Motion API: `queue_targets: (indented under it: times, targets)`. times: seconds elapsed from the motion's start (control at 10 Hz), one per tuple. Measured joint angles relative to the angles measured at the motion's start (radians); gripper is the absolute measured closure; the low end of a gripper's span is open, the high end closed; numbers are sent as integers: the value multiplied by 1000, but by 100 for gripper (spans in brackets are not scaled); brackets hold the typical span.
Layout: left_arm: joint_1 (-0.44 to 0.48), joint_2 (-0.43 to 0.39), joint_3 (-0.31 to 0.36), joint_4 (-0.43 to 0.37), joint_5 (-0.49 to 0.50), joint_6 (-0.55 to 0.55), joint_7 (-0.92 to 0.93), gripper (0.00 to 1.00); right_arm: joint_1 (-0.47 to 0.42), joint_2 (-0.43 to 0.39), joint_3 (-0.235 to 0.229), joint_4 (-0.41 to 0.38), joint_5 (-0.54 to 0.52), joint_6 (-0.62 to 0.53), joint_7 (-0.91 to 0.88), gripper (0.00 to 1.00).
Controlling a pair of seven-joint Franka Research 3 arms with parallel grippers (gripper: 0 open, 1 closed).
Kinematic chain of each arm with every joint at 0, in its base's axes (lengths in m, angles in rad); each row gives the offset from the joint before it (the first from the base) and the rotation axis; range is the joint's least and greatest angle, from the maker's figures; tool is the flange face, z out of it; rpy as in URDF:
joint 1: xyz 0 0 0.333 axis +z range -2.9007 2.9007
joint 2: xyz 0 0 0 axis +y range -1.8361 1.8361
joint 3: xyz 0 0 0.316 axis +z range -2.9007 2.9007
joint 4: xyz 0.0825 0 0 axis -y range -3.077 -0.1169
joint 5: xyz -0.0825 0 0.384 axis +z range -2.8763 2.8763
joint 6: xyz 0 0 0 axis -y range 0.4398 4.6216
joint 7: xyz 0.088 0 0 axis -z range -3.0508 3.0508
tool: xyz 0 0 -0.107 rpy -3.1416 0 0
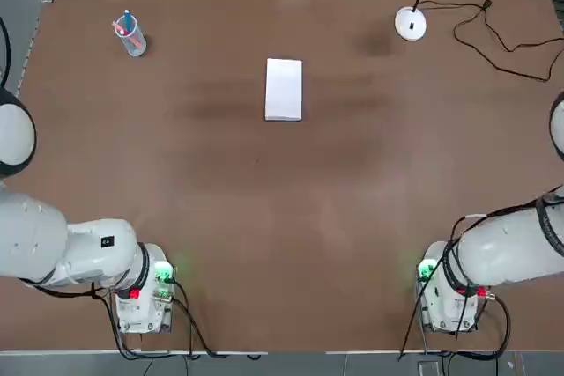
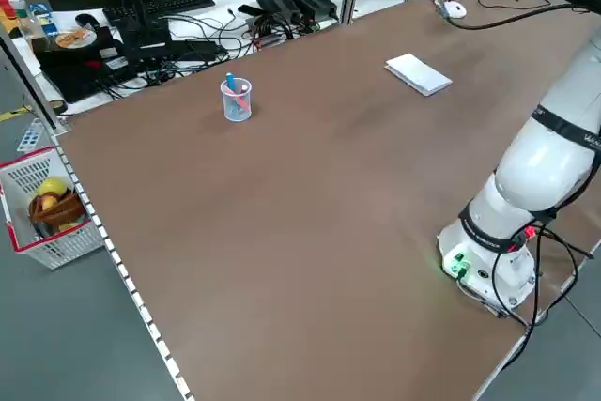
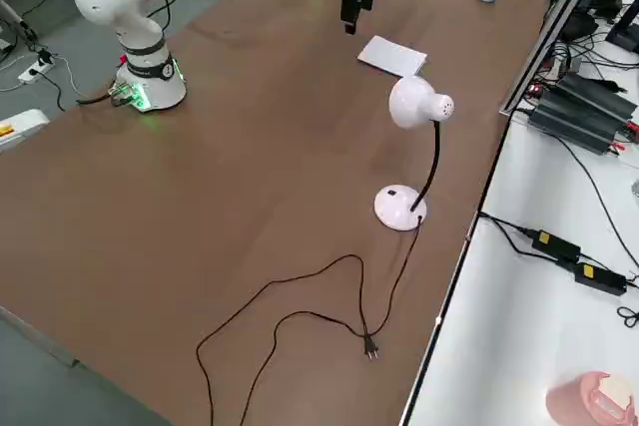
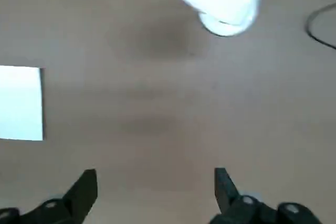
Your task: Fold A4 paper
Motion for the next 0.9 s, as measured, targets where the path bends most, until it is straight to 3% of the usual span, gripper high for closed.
queue_targets:
  times: [0.5,0.9]
  targets:
    - [-1,0,0,0,0,0,0,0,-111,-4,-18,151,-34,-157,-1,1]
    - [-1,0,0,0,0,0,0,0,-114,-4,-21,165,-53,-179,-1,1]
